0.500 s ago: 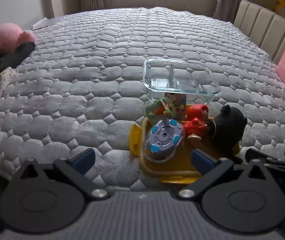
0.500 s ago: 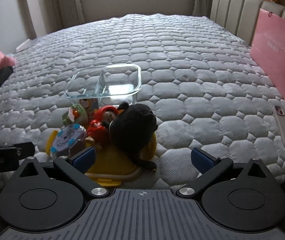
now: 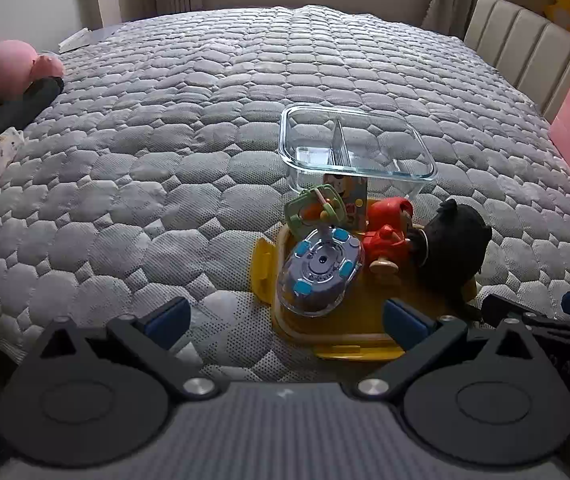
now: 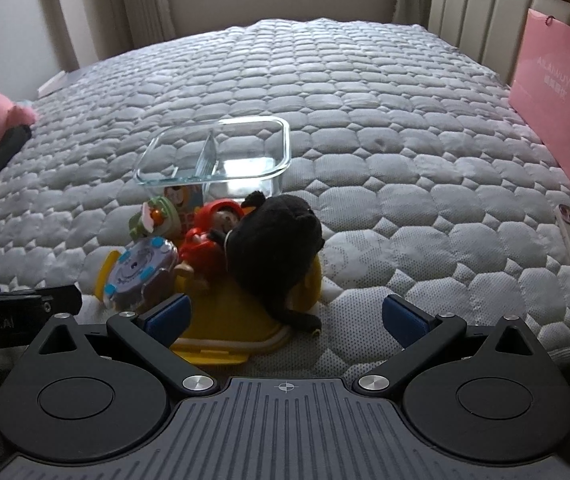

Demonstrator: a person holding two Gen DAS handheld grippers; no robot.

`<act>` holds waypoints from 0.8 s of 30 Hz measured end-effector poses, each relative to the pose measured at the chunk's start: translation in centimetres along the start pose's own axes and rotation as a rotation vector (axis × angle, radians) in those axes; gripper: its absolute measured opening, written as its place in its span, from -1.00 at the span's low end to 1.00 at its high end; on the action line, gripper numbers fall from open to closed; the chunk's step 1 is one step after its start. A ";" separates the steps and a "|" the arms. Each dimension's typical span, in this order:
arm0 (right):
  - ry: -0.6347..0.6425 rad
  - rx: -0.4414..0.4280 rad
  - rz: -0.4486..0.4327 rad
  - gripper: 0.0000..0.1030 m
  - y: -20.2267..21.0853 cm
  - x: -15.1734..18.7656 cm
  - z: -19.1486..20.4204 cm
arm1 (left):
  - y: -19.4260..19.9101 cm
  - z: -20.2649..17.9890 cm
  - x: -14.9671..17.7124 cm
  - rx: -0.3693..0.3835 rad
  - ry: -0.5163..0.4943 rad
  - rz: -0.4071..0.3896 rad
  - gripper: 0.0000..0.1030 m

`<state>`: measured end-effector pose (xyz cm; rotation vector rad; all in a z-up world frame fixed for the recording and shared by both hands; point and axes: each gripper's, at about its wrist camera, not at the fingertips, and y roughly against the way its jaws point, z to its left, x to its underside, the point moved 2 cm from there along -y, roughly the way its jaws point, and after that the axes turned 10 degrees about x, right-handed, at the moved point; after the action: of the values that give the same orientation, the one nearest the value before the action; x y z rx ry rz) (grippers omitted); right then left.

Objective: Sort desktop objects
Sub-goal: 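Move the right gripper toward the black plush bear on the yellow lid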

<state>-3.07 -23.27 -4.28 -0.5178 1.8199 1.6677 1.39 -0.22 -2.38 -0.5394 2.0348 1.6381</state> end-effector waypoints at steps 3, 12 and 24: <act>-0.003 0.000 0.002 1.00 -0.1 0.0 -0.1 | 0.0 0.0 0.1 0.003 0.000 0.003 1.00; 0.008 -0.005 0.000 1.00 -0.3 0.1 0.1 | -0.4 -0.1 0.1 0.010 0.007 0.017 1.00; 0.017 0.006 -0.026 1.00 -0.4 0.1 0.3 | -0.9 0.2 0.1 0.015 0.017 0.035 1.00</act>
<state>-2.82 -22.98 -4.70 -0.5519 1.8221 1.6448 1.83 -0.22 -3.25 -0.5166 2.0789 1.6423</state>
